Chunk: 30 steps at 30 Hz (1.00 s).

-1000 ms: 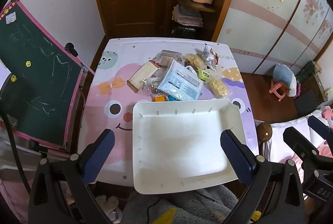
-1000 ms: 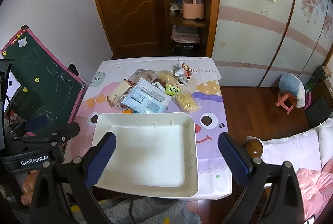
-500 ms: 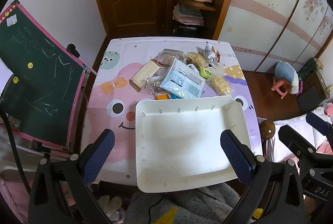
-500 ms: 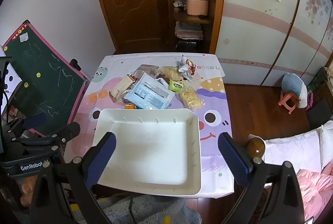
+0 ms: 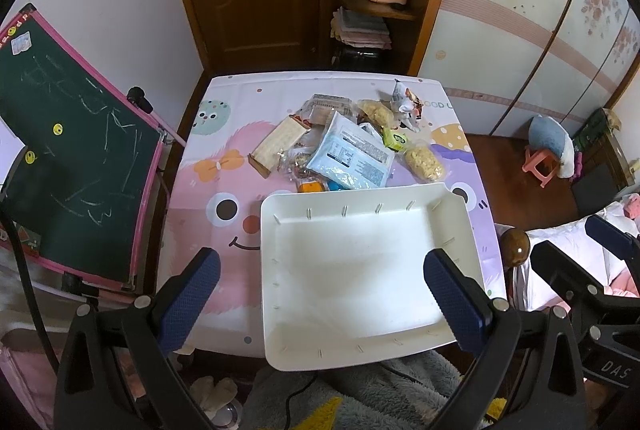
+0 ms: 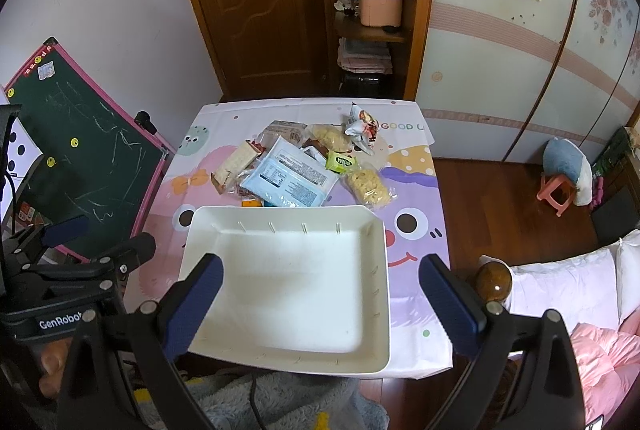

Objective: Organize snacks

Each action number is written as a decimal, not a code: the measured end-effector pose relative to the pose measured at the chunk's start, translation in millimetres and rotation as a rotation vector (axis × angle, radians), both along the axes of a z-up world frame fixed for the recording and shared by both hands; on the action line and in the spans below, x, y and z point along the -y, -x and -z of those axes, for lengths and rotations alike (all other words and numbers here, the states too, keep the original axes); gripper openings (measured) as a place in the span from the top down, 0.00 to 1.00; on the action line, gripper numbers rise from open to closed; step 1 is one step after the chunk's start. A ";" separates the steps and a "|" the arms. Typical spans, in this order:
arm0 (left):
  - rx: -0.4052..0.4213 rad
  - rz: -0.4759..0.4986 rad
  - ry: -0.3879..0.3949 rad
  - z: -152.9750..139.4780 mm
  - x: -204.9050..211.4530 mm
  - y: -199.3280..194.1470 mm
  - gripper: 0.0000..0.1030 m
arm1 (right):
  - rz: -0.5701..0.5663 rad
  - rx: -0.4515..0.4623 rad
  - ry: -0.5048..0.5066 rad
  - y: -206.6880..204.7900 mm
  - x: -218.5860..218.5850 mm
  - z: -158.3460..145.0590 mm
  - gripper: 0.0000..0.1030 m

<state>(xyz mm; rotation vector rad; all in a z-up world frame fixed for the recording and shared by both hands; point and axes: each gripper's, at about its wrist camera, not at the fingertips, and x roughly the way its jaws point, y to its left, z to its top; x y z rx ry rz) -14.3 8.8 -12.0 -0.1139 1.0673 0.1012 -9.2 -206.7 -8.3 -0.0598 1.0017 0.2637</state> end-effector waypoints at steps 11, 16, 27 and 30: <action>0.002 0.002 -0.002 -0.8 -3.1 -0.8 0.01 | 0.000 0.000 0.000 -0.2 -0.4 0.1 0.04; 0.001 0.001 -0.002 -0.8 -5.7 -1.9 0.01 | -0.004 -0.001 0.003 0.4 -2.5 1.3 0.04; 0.003 0.003 -0.004 -0.7 -4.8 -1.7 0.01 | -0.005 -0.001 0.004 0.4 -5.0 1.7 0.04; 0.003 0.003 -0.004 -0.6 -4.9 -1.7 0.01 | -0.005 -0.001 0.004 0.3 -5.3 1.6 0.04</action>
